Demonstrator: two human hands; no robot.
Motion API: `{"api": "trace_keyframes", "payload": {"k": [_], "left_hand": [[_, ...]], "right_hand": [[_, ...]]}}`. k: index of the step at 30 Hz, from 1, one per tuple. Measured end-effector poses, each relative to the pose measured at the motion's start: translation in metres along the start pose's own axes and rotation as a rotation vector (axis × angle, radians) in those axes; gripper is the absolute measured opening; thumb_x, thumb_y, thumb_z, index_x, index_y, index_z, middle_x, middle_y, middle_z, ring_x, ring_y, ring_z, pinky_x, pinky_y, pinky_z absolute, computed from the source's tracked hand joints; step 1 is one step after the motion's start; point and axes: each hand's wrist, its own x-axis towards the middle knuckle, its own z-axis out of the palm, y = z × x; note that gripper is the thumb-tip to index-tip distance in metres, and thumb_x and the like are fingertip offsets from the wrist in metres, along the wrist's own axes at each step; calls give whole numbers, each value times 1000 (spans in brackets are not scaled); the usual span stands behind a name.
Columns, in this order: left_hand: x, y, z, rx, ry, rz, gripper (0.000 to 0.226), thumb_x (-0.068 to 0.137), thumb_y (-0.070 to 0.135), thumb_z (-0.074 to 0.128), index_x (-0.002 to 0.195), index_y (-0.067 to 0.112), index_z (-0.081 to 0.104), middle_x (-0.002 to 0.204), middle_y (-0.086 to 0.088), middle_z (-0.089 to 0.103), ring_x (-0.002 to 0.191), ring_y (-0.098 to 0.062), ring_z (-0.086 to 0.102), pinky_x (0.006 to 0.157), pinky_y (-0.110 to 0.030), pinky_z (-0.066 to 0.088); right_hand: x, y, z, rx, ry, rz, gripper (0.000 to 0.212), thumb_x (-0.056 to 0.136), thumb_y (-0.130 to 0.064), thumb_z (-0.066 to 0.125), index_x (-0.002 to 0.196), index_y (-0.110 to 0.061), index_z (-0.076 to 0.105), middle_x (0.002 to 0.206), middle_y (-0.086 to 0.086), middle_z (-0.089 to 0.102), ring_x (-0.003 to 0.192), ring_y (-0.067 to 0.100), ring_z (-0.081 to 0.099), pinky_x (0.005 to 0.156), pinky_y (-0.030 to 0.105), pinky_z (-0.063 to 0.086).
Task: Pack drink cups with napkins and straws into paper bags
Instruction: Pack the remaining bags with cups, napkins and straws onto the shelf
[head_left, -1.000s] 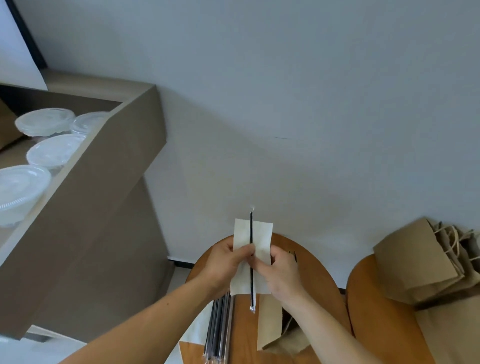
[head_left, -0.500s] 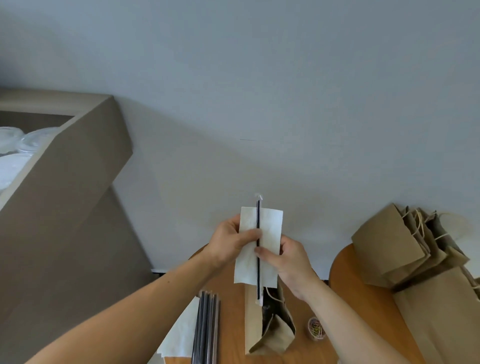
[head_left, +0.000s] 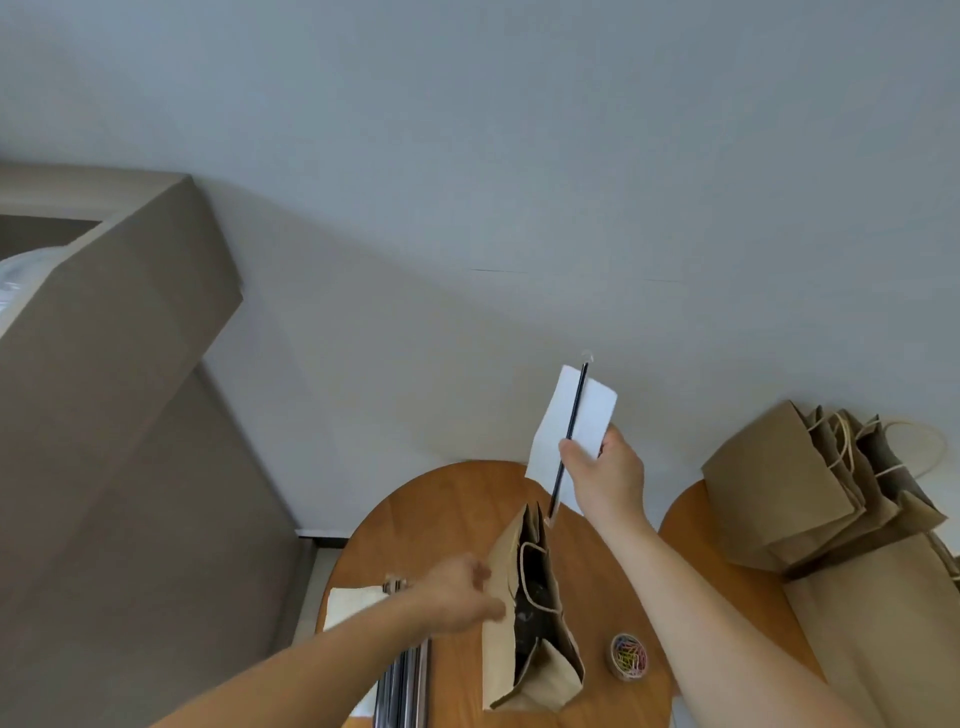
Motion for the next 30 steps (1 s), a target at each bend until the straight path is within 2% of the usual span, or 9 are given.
{"api": "trace_keyframes", "payload": {"k": [4, 9, 14, 17, 19, 21, 24, 28, 30], "left_hand": [[16, 9, 31, 153, 43, -116, 56, 74, 63, 66, 112, 23, 58, 103, 0, 66, 95, -18, 66, 86, -34, 57], [28, 9, 32, 132, 168, -131, 35, 93, 50, 53, 93, 17, 65, 85, -2, 69, 77, -17, 69, 79, -29, 59], [28, -10, 25, -91, 215, -115, 30, 95, 36, 50, 84, 15, 68, 75, -3, 71, 71, -18, 71, 78, -35, 61], [30, -19, 24, -185, 197, -123, 34, 97, 33, 46, 82, 14, 70, 65, -1, 72, 63, -15, 72, 76, -32, 62], [30, -20, 26, -210, 184, -116, 34, 95, 33, 45, 83, 15, 70, 63, 1, 72, 60, -13, 71, 71, -29, 61], [30, -19, 30, -252, 184, -91, 33, 94, 33, 45, 82, 16, 70, 62, 2, 72, 59, -12, 71, 68, -27, 60], [30, -14, 37, -330, 197, -93, 34, 95, 30, 46, 78, 14, 70, 61, 0, 71, 59, -14, 71, 73, -34, 62], [26, -16, 43, -483, 203, -117, 31, 94, 24, 49, 81, 11, 73, 66, -4, 73, 66, -19, 73, 78, -40, 61], [21, -19, 45, -517, 204, -106, 29, 93, 24, 51, 82, 10, 74, 69, -4, 74, 68, -19, 73, 78, -41, 61]], "right_hand": [[4, 16, 33, -55, -20, 30, 26, 97, -26, 60, 120, -14, 57, 108, 1, 66, 93, 19, 66, 47, 5, 42], [-18, 44, 51, -206, -139, 56, 25, 97, -30, 58, 120, -20, 53, 113, 2, 66, 81, 7, 58, 50, 8, 42], [-44, 63, 31, -341, -363, 64, 39, 96, -34, 60, 132, -22, 51, 123, -2, 65, 97, 11, 66, 61, 11, 50], [-51, 62, 15, -515, -565, 35, 41, 98, -34, 56, 137, -26, 46, 113, -7, 64, 82, 3, 62, 60, 10, 44], [-53, 59, 9, -597, -676, 38, 19, 99, -30, 54, 117, -36, 48, 89, -15, 56, 68, 1, 54, 51, 11, 38], [-54, 56, 13, -648, -744, 51, 15, 99, -27, 55, 96, -38, 45, 83, -15, 50, 70, 2, 53, 51, 12, 38], [-58, 59, 33, -591, -776, 165, 20, 96, -14, 57, 115, -22, 59, 107, -5, 63, 96, 13, 60, 76, 19, 48], [-55, 73, 59, -555, -726, 353, 22, 95, -5, 53, 112, -14, 63, 103, 2, 66, 90, 18, 62, 66, 23, 47], [-54, 84, 66, -598, -695, 408, 20, 97, -7, 51, 111, -14, 62, 105, 4, 66, 93, 19, 63, 71, 26, 49]]}}
